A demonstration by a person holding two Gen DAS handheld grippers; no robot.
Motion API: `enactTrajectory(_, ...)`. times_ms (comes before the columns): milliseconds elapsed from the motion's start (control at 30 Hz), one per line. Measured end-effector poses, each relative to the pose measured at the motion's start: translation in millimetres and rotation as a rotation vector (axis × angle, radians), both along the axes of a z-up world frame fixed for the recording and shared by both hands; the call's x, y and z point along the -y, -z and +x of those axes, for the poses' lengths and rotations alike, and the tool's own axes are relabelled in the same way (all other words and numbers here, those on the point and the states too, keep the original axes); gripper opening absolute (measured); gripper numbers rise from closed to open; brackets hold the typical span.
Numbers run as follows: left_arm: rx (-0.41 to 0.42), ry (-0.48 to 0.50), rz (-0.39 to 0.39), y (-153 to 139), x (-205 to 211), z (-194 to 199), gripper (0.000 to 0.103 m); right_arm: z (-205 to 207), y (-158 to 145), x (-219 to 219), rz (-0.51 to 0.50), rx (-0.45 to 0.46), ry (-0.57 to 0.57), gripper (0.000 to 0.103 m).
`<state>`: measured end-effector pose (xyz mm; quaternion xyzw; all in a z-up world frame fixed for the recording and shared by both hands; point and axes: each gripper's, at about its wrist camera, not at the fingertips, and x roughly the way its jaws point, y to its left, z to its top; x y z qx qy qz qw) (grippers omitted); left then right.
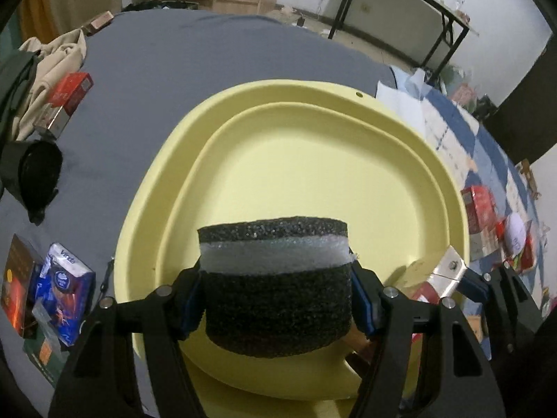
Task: Organize rigid objects
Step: 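Carry the foam cylinder into the yellow tray and open the left gripper, then move the left gripper to the upright black foam cylinder while the right gripper reaches the silver mouse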
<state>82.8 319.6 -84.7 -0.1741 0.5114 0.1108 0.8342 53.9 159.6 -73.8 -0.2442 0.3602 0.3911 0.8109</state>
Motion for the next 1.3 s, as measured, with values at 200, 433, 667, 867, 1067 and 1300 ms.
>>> enactTrajectory(200,0.012,-0.058,-0.027,-0.4,-9.0,-8.8,0.081,9.7,3.0,-10.5,0.048,-0.029,0.025,0.092)
enactTrajectory(433,0.154,-0.107,-0.022,-48.3,-10.9,-26.5,0.103,-14.5,-17.6,14.5,0.113,-0.032,0.009,0.103)
enactTrajectory(667,0.291,0.037,0.035,-121.3,64.3,-36.4,0.103,-34.1,-80.6,110.4,0.254,0.014,0.138,0.103)
enactTrajectory(867,0.385,0.161,0.060,-160.4,154.3,-55.4,0.103,-55.7,-127.7,234.5,0.301,0.067,0.347,0.103)
enactTrajectory(1067,0.359,0.276,0.067,-159.9,218.7,-82.3,0.103,-93.2,-151.3,342.9,0.291,0.127,0.531,0.103)
enactTrajectory(1300,0.284,0.287,-0.028,-130.9,253.0,-101.7,0.103,-128.3,-127.7,412.2,0.409,0.106,0.731,0.103)
